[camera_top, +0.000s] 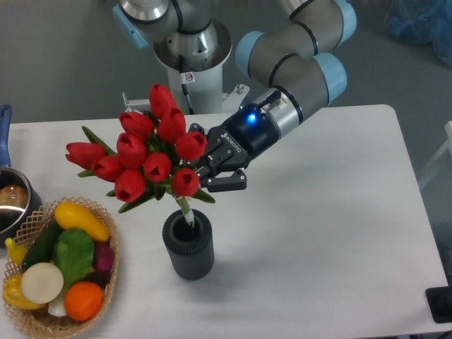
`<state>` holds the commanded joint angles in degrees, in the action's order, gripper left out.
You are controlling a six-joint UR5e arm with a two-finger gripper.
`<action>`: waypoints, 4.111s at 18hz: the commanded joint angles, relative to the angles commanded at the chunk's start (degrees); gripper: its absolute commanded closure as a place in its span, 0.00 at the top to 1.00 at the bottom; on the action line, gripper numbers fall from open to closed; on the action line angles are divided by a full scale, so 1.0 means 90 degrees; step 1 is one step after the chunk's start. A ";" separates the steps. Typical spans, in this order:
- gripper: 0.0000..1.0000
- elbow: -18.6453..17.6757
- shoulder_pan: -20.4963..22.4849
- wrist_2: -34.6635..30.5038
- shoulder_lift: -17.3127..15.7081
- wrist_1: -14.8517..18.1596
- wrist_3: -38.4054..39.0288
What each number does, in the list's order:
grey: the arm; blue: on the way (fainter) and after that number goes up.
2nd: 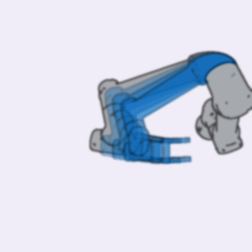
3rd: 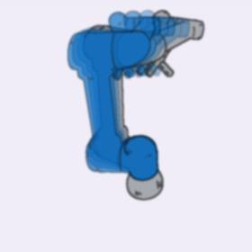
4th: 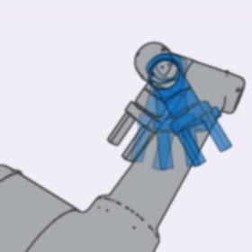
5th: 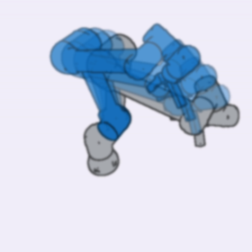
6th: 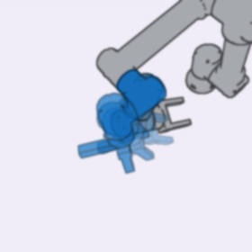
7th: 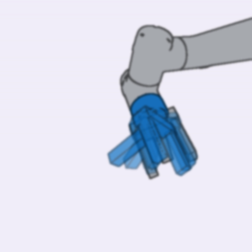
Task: Insert the flowers into the vase
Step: 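Lower the tulip stems into the vase opening, then push the tulips deeper into the vase, tilting the bunch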
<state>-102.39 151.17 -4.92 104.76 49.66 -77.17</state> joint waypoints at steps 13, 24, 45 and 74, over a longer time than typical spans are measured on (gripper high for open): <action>0.20 -0.0010 -0.0020 0.0019 0.0400 0.0000 -0.0313; 0.20 -0.0107 -0.0137 0.0020 0.0488 0.0010 -0.0381; 0.21 -0.0361 -0.0088 0.0020 0.0654 0.0010 -0.0391; 0.22 -0.0606 0.0049 0.0020 0.1142 0.0000 -0.1474</action>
<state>-107.84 151.61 -4.75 115.05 49.66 -90.44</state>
